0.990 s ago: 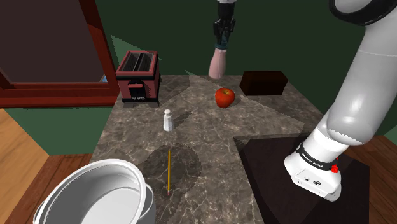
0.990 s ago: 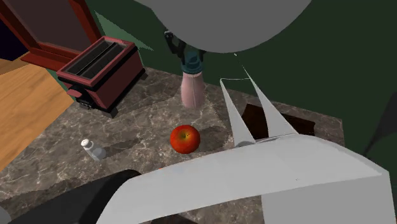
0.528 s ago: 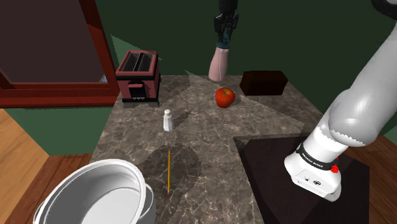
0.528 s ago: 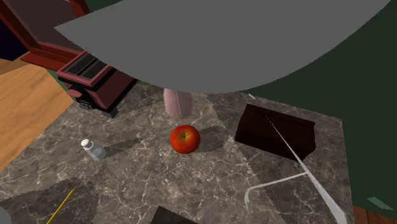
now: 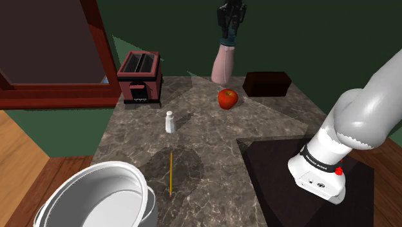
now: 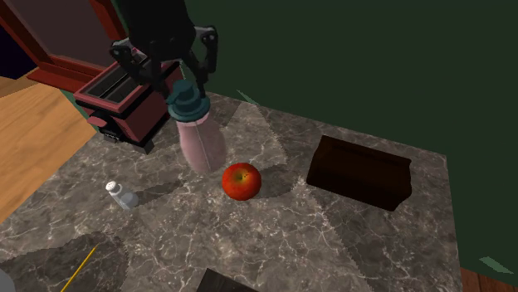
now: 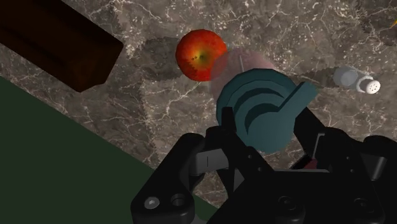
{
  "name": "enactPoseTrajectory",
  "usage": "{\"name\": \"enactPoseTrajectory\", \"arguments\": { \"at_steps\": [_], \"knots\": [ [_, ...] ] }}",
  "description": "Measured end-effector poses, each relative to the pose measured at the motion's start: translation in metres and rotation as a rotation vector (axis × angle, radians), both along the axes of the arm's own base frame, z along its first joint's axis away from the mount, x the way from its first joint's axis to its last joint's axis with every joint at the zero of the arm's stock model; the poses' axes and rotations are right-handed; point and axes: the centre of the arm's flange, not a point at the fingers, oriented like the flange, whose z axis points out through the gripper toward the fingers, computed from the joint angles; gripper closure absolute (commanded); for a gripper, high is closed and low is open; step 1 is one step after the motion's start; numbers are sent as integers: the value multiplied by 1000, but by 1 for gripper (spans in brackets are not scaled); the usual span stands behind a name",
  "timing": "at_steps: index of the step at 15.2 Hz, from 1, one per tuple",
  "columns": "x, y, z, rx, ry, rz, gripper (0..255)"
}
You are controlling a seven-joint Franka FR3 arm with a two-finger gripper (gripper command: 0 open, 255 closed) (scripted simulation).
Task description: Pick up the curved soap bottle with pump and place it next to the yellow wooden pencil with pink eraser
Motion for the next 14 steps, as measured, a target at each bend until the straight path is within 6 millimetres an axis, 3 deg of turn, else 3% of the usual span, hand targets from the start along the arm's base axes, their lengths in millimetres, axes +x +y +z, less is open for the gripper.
{"name": "enactPoseTrajectory", "arguments": {
  "at_steps": [14],
  "knots": [
    [-100,136,73,0,0,0,255]
  ]
}}
